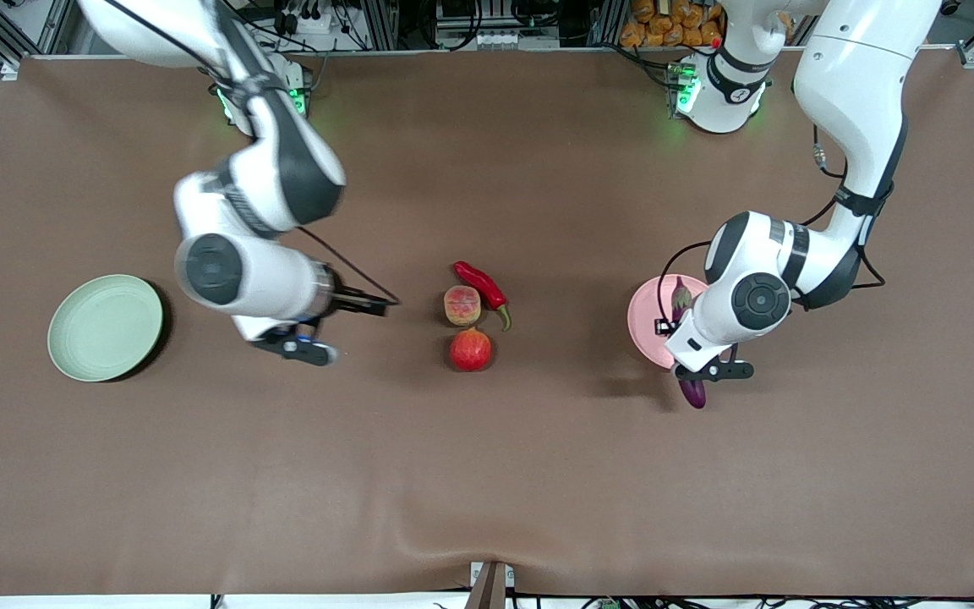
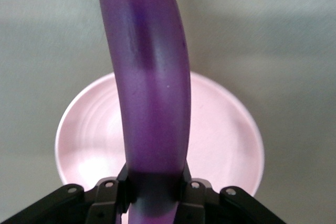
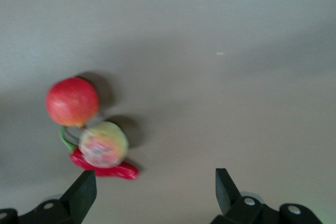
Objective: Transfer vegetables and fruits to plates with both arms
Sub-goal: 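Carry the eggplant to the pink plate while the right gripper grasps the peach, then lower the eggplant onto the pink plate while the right gripper carries the peach, then grasp the red chili with the left gripper while the right gripper releases the peach, then carry the chili to the pink plate while the right gripper reaches the pomegranate, then place the chili on the pink plate while the right gripper carries the pomegranate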
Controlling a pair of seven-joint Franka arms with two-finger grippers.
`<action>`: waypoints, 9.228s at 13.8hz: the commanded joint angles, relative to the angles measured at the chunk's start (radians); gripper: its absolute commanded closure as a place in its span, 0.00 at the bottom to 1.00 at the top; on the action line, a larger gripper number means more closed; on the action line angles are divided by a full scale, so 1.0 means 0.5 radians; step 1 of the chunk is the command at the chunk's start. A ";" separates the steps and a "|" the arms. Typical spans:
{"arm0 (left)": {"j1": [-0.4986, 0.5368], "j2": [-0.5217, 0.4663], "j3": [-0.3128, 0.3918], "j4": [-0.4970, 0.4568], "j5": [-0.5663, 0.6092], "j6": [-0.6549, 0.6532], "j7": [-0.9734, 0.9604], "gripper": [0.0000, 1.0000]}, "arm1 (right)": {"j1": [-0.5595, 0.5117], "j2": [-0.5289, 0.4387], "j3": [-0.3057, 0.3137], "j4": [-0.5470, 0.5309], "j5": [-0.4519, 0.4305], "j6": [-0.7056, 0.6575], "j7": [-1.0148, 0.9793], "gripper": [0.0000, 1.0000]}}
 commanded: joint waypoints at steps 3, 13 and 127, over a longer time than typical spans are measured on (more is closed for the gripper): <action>0.030 -0.058 -0.016 -0.092 0.096 -0.124 0.004 1.00 | 0.223 0.241 -0.025 0.048 0.009 0.331 0.243 0.00; 0.015 0.003 -0.028 -0.083 0.096 -0.060 -0.005 0.79 | 0.472 0.453 -0.031 0.005 -0.003 0.604 0.442 0.00; 0.003 -0.720 0.079 -0.120 0.173 -0.268 -0.049 0.00 | 0.028 0.135 -0.037 -0.154 -0.068 0.263 0.591 1.00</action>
